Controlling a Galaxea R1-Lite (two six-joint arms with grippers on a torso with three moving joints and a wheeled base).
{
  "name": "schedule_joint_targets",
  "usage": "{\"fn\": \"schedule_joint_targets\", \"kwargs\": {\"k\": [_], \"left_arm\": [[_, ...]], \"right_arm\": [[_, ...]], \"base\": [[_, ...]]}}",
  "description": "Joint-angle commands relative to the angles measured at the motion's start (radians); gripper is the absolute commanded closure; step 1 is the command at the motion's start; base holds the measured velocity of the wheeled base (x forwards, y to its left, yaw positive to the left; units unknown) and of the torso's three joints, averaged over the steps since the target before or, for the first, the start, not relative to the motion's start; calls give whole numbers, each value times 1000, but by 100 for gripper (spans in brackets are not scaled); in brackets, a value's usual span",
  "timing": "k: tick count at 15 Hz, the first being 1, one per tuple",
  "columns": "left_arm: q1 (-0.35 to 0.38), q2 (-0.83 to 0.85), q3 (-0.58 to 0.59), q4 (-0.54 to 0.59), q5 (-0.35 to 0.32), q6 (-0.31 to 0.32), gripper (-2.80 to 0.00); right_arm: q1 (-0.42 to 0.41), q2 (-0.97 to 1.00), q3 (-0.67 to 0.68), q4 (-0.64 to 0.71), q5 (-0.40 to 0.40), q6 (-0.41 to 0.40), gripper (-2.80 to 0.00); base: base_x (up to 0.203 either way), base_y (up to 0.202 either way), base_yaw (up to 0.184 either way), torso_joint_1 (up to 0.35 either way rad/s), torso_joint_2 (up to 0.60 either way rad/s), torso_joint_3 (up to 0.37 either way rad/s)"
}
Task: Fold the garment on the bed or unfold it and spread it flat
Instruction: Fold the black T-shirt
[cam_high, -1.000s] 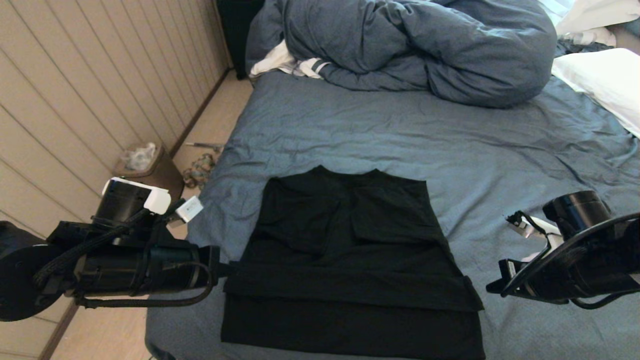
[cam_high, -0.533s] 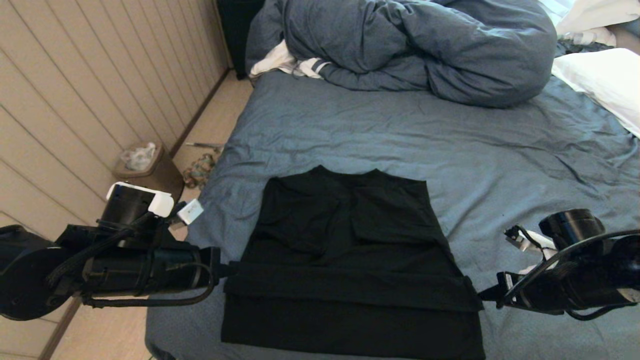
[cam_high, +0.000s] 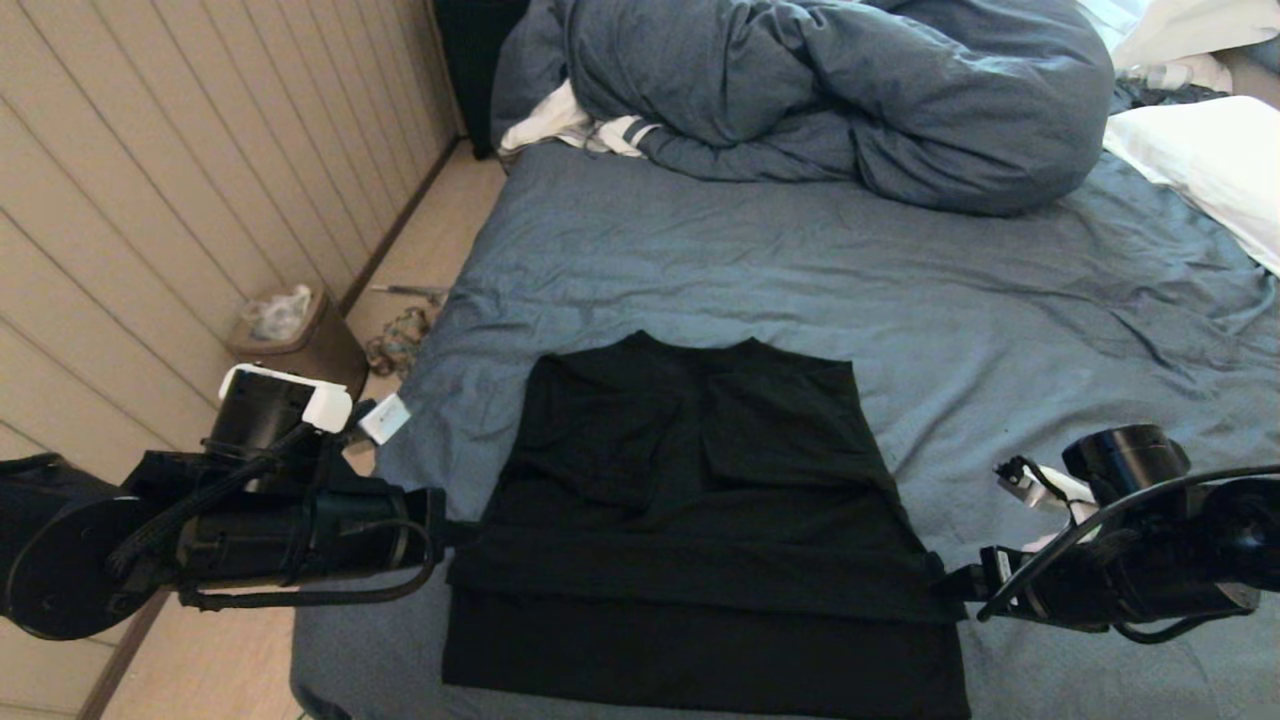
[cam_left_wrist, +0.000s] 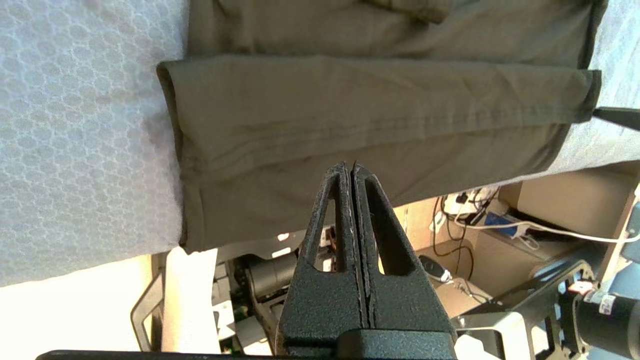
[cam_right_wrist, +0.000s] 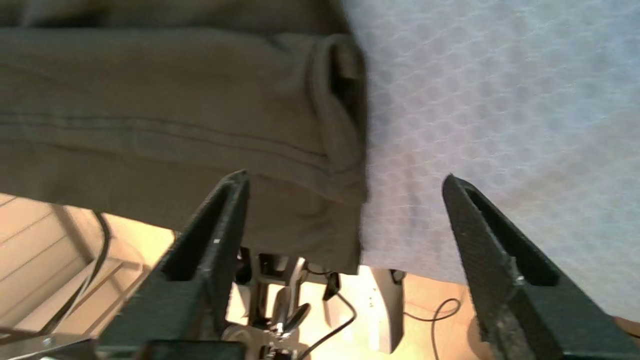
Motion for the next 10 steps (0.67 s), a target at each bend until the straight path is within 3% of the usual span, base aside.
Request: {"fn": "schedule_joint_targets", "kwargs": {"k": [1,10], "left_arm": [[3,7,1,-6,-3,-3,0],[4,24,1,-34,-6,-6,0]], "right_arm": [[21,16,-5,-1,5,9,-280],[70,49,-46,-4,8,24,-280]], "base": [[0,0,0,0,0,0],[0,0,0,0,0,0]]}}
